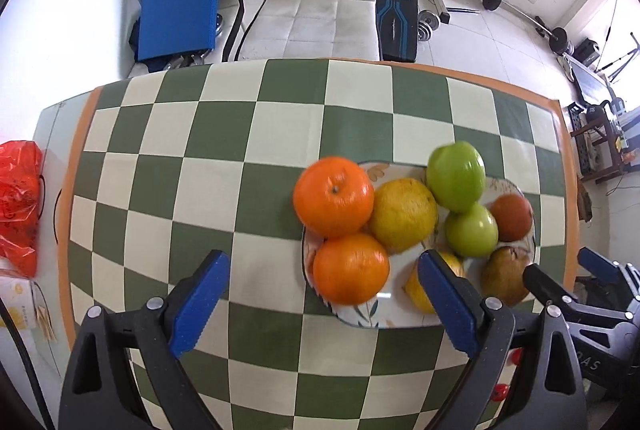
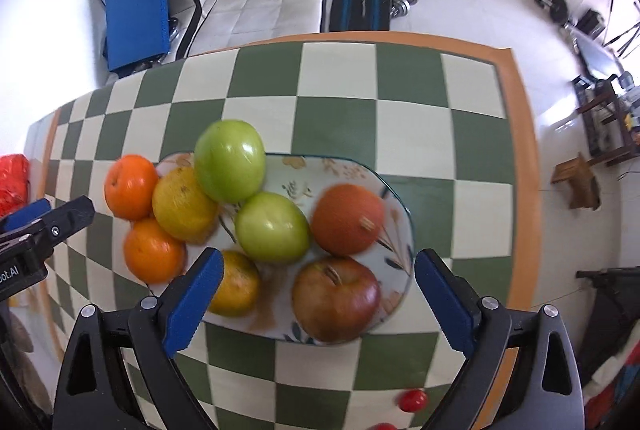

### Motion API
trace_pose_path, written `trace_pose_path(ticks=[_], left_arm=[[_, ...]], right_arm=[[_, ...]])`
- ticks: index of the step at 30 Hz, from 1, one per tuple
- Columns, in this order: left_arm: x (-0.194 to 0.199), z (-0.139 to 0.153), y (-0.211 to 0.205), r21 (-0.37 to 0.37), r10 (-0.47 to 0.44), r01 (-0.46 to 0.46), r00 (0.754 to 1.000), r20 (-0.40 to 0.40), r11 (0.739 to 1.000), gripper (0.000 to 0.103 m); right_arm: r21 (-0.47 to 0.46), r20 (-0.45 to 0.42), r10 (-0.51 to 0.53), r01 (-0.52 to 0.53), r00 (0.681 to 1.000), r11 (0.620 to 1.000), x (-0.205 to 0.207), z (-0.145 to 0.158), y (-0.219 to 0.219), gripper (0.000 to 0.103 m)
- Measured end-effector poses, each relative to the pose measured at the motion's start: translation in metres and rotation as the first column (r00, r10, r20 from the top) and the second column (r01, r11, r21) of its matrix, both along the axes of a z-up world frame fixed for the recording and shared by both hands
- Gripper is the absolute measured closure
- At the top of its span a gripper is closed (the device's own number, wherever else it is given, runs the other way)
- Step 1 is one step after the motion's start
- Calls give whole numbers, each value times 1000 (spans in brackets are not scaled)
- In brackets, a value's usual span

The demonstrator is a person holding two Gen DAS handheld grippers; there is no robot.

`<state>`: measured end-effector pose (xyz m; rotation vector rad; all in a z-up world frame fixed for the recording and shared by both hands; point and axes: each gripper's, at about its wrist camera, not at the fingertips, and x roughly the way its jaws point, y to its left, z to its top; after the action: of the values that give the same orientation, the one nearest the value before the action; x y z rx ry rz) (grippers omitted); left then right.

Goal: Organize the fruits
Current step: 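Withdraw both tools from the plate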

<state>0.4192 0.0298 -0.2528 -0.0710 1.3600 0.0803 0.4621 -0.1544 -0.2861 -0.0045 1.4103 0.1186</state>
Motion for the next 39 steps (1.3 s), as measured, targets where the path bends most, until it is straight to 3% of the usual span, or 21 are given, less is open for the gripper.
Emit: trace_pose_path(ticks=[5,16,39], left_arm=[[-29,12,-9,45,-4,2,999,48,999,7],[-92,71,-23,33,-4,-2,985,171,999,7],[-208,207,-41,13,-62,62,921,383,998,7]], right_arm=[[-19,49,-23,24,999,1000,-37,14,-15,5],[-36,167,-47,54,985,998,-105,70,-36,5],[13,441,-42,41,896,999,-252,254,-45,5]])
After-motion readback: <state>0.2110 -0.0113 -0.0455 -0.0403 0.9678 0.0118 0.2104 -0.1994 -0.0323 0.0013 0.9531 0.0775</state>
